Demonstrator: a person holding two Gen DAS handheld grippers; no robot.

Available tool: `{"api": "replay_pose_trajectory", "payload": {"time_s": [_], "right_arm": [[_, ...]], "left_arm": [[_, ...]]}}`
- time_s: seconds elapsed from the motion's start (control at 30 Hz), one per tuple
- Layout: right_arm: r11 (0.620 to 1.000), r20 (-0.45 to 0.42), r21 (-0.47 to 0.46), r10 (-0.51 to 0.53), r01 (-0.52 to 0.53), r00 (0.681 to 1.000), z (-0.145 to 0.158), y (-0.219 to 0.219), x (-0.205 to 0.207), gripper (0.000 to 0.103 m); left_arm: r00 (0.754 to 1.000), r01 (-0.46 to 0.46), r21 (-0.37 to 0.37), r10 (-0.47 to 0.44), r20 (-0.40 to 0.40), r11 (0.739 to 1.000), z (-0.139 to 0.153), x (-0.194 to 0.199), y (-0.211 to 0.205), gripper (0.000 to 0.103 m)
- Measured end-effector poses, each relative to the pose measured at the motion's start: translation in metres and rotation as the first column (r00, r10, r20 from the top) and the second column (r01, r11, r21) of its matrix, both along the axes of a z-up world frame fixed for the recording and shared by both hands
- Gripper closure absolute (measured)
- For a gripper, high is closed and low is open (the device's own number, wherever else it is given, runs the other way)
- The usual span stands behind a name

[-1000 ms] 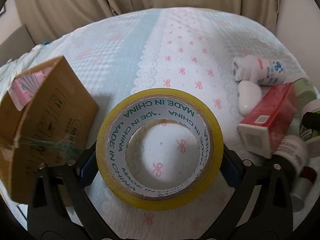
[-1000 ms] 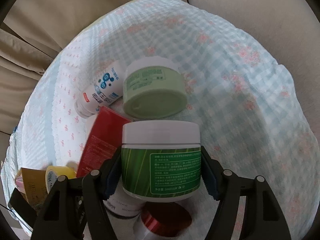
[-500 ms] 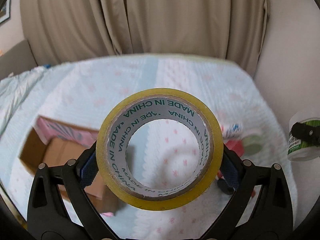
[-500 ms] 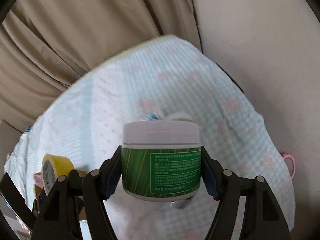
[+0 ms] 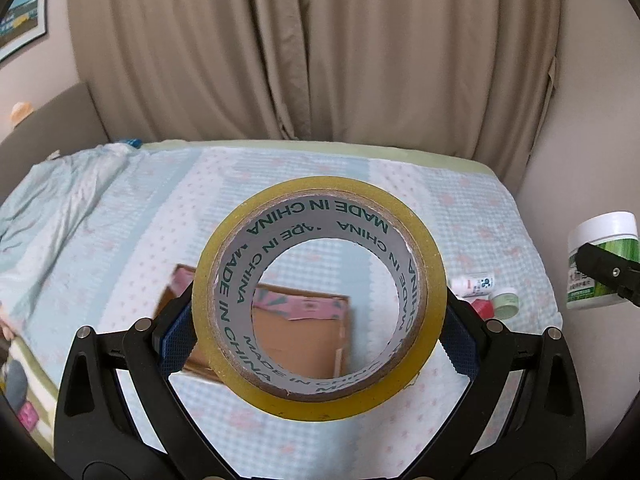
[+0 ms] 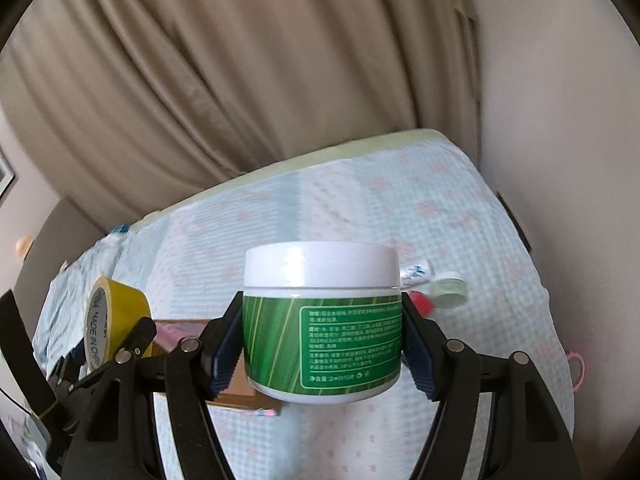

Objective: Organize rigid objects
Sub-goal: 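Carry the tape roll and green jar into the cardboard box and release both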

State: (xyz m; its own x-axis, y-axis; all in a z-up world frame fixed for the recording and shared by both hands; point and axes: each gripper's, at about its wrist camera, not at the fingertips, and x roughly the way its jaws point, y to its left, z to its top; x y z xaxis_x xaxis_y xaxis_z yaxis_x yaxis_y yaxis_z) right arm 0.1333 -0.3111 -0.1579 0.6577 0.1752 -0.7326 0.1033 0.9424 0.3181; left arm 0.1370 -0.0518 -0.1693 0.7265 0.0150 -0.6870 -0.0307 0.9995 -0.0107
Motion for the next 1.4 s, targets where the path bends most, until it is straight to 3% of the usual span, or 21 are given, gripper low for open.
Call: {"api": "replay_pose_trajectory", "payload": {"time_s": [0.3,0.6,0.77,0.9,1.07,1.4], "right_arm": [[0.997,-0.025,0.006,0.077,-0.077,0.997,0.004,0.094,0.003,0.037],[0.999,-0.088,-0.021,0.034,-0.036,0.996,-0.024,0.200,0.021,0.037],[1.000,-0.146,-0.011,-0.009,0.007,0.989,-0.057,0.241,0.037,0.037],[0.999,-0.199,-0.038,-0.011,0.004,0.980,-0.085,0.273,0.050,0.037],[0.992,-0.282,-0.097,0.055,-0.086,0.958,-0.140,0.297,0.070,0.037],[0.954,-0.397,-0.165,0.167,-0.249,0.903,-0.236,0.299,0.084,0.037]], "left_arm": [[0.998,0.057,-0.015,-0.058,-0.039,0.998,0.000,0.007,0.103,0.004],[0.969,0.197,-0.042,-0.201,-0.145,0.979,-0.035,0.049,0.186,0.004],[0.927,0.297,-0.017,-0.293,-0.233,0.955,-0.078,0.079,0.208,0.004],[0.873,0.351,-0.052,-0.347,-0.342,0.935,-0.123,0.104,0.211,0.004],[0.806,0.398,-0.067,-0.384,-0.451,0.915,-0.177,0.131,0.205,0.004],[0.727,0.458,-0.039,-0.400,-0.558,0.888,-0.255,0.160,0.174,0.005]]}}
